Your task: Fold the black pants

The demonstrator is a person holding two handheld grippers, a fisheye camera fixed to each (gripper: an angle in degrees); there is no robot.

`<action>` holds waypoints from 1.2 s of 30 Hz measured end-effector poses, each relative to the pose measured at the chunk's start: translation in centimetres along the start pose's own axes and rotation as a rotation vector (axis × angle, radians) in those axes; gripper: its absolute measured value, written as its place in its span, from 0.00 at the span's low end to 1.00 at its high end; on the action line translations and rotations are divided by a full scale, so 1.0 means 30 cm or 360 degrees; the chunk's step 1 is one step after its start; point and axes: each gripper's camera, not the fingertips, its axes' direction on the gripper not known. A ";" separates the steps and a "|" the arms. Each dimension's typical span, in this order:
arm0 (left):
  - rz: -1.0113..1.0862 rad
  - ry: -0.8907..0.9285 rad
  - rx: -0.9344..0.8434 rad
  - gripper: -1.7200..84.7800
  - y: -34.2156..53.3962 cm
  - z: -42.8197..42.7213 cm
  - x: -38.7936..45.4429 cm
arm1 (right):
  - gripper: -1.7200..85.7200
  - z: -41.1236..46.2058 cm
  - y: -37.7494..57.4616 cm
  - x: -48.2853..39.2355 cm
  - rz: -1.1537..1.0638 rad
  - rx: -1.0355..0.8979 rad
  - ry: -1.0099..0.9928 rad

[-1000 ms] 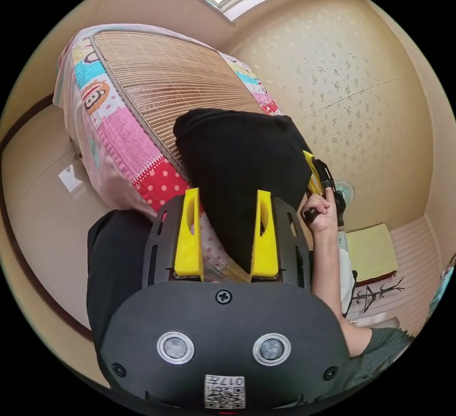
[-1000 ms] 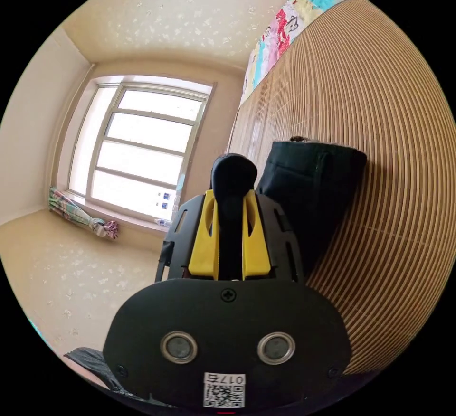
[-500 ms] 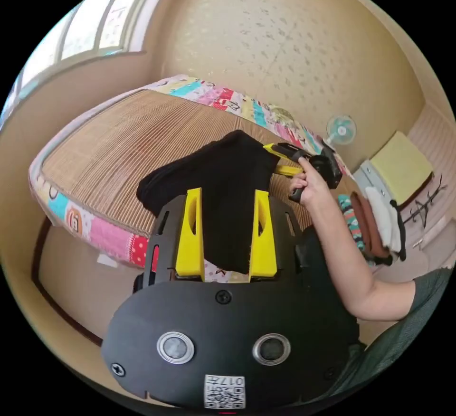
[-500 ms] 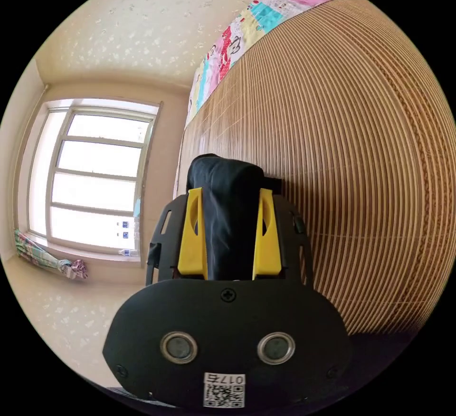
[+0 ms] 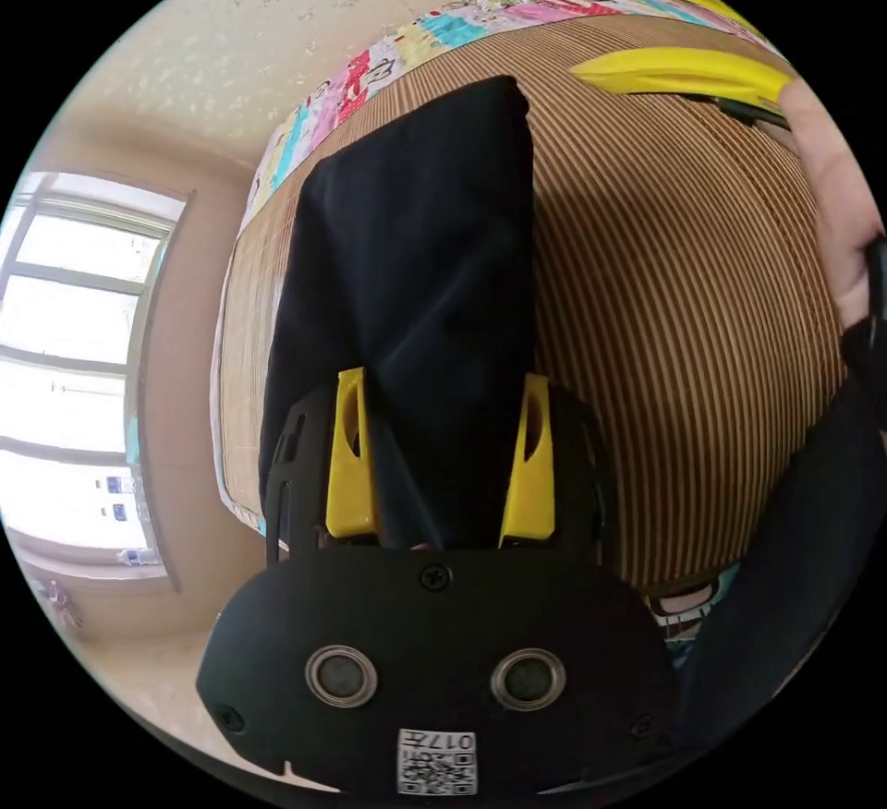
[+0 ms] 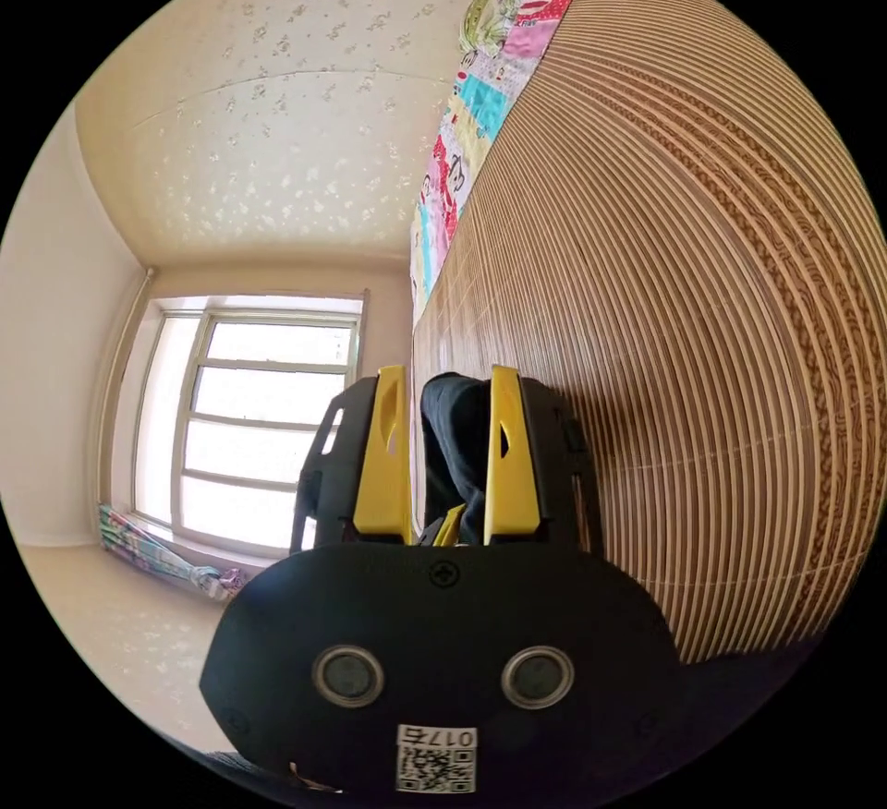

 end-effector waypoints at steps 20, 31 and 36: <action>-0.0742 -0.0109 -0.0304 0.25 -0.035 0.649 -1.002 | 0.13 0.346 0.138 -0.117 -0.0127 -0.0525 0.0026; -0.0757 -0.0213 -0.0253 0.25 0.163 0.817 -1.298 | 0.13 0.563 0.218 -0.114 -0.0136 -0.0622 0.0097; -0.0606 -0.0442 -0.0241 0.23 0.213 0.795 -1.223 | 0.13 0.663 0.268 -0.138 -0.0181 -0.0633 0.0162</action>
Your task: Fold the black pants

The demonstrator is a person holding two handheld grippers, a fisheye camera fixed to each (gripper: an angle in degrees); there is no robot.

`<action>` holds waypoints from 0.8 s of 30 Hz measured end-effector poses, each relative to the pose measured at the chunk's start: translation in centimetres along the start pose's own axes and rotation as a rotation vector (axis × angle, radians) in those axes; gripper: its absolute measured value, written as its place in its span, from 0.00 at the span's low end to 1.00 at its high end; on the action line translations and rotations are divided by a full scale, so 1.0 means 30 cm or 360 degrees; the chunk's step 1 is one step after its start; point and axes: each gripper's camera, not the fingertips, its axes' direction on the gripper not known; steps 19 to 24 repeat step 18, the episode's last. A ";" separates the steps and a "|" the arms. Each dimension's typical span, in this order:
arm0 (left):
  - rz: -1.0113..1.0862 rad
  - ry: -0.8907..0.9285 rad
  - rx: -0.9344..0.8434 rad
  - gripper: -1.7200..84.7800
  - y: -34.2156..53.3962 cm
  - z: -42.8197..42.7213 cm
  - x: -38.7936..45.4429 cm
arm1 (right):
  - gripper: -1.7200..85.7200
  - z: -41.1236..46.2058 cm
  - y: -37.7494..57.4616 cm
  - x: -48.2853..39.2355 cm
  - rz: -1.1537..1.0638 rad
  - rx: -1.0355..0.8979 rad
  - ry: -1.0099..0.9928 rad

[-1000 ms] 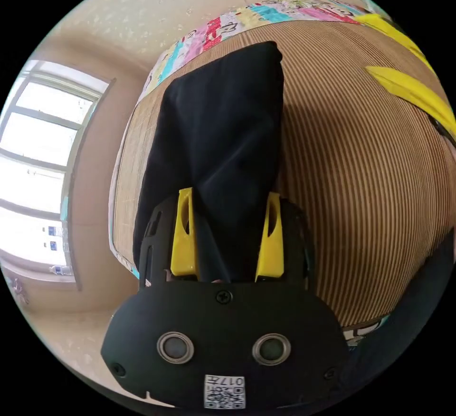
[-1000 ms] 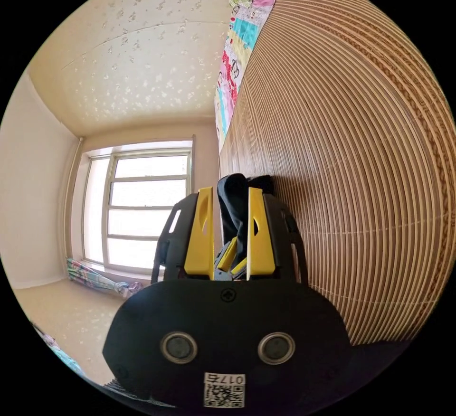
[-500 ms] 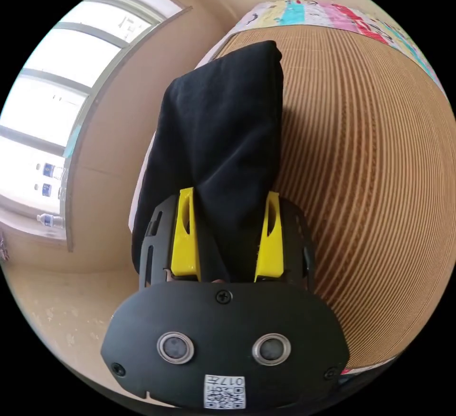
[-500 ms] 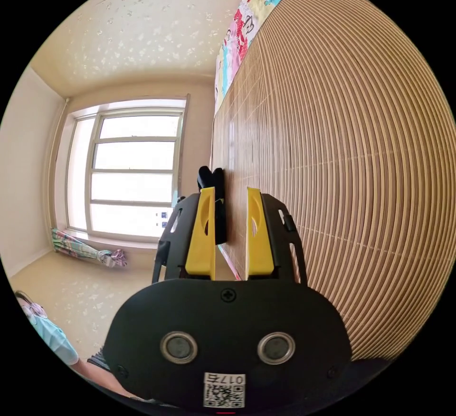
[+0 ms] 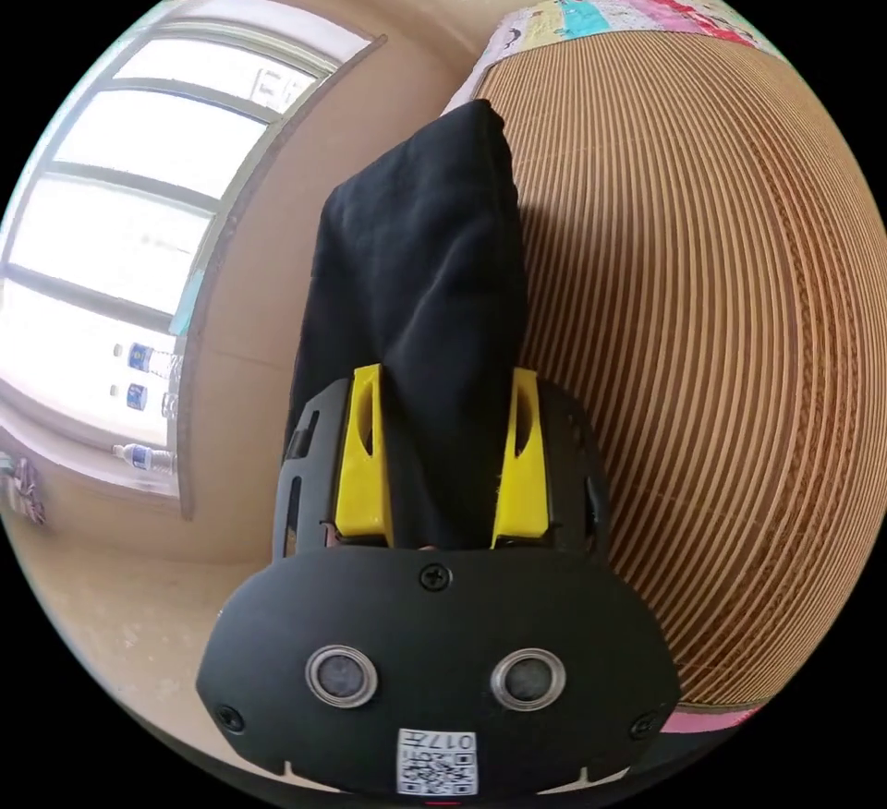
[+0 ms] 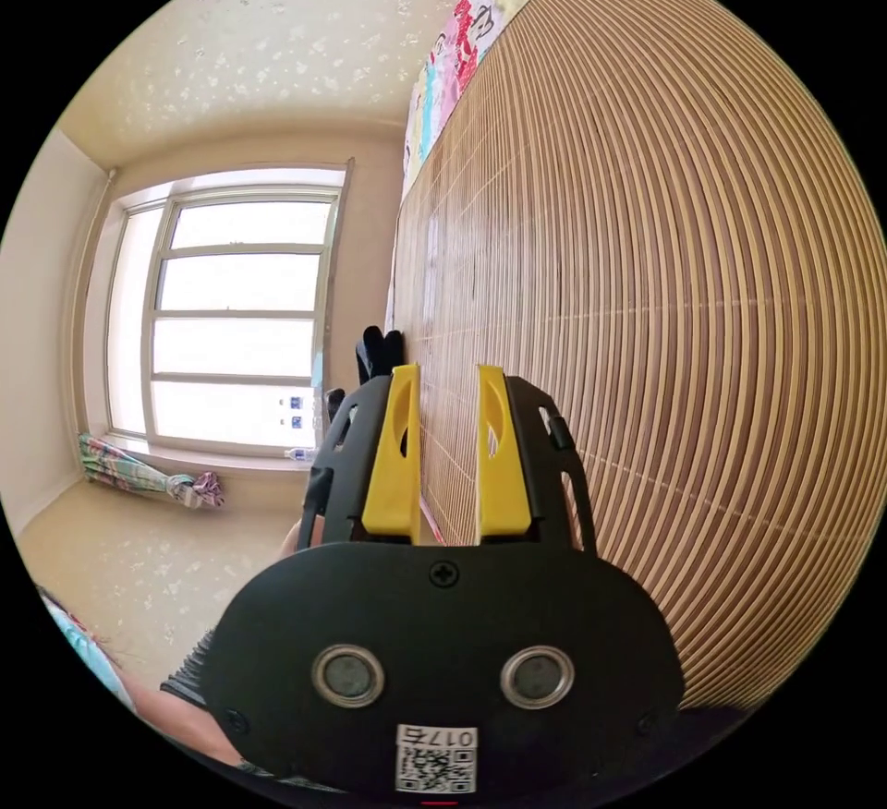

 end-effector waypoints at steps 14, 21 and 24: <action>-0.0464 0.2122 0.0379 0.01 0.803 -0.624 -0.106 | 0.12 0.156 0.016 -0.208 -0.0306 0.0290 0.0389; -0.0276 0.3009 0.0323 0.01 0.895 -0.599 -0.008 | 0.11 -0.059 0.180 -0.310 -0.0345 0.0949 0.0569; -0.0276 0.3009 0.0323 0.01 0.895 -0.599 -0.008 | 0.11 -0.059 0.180 -0.310 -0.0345 0.0949 0.0569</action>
